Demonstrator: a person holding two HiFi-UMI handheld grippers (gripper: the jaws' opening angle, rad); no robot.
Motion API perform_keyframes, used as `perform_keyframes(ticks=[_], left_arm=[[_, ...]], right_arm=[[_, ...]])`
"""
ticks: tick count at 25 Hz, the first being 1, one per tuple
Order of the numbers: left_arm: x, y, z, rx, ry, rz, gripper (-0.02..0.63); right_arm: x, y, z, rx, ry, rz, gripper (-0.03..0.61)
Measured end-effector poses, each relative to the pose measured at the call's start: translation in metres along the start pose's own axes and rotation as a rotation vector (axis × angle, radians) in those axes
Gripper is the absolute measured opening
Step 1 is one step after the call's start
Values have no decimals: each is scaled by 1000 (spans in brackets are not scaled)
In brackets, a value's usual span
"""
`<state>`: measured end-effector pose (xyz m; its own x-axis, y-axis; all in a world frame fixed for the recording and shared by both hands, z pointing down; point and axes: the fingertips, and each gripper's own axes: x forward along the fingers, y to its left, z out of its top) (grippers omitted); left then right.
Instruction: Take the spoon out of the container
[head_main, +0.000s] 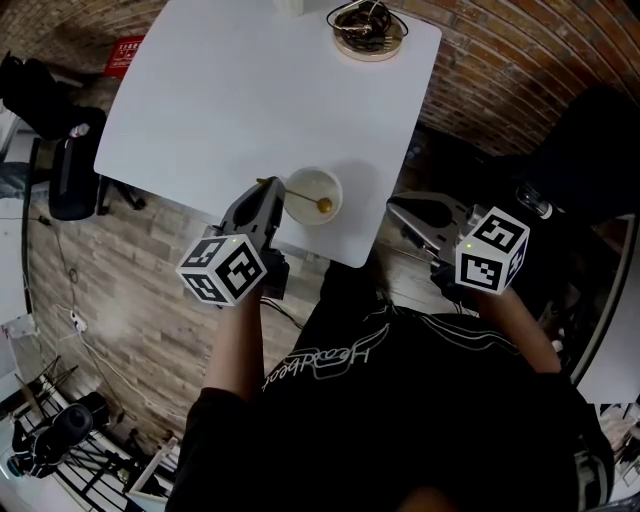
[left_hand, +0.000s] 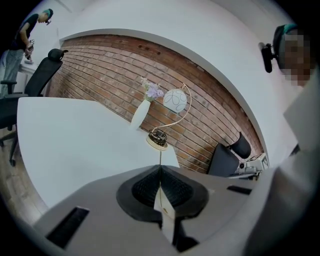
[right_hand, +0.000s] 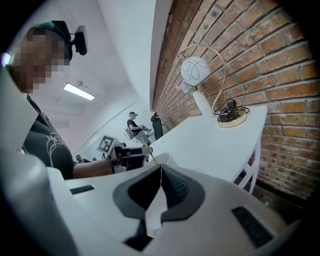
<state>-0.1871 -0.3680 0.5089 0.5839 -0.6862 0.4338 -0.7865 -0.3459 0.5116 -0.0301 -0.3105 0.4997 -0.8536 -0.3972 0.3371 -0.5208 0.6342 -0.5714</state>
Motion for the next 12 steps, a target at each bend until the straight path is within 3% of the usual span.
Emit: perform_keyframes(ticks=[5, 12], left_arm=[[-4, -2, 6, 38, -42, 13, 8], [-26, -22, 30, 149, -104, 63, 8]], right_arm=[[2, 2, -5, -15, 3, 42, -3], [-6, 23, 8, -31, -42, 110, -3]])
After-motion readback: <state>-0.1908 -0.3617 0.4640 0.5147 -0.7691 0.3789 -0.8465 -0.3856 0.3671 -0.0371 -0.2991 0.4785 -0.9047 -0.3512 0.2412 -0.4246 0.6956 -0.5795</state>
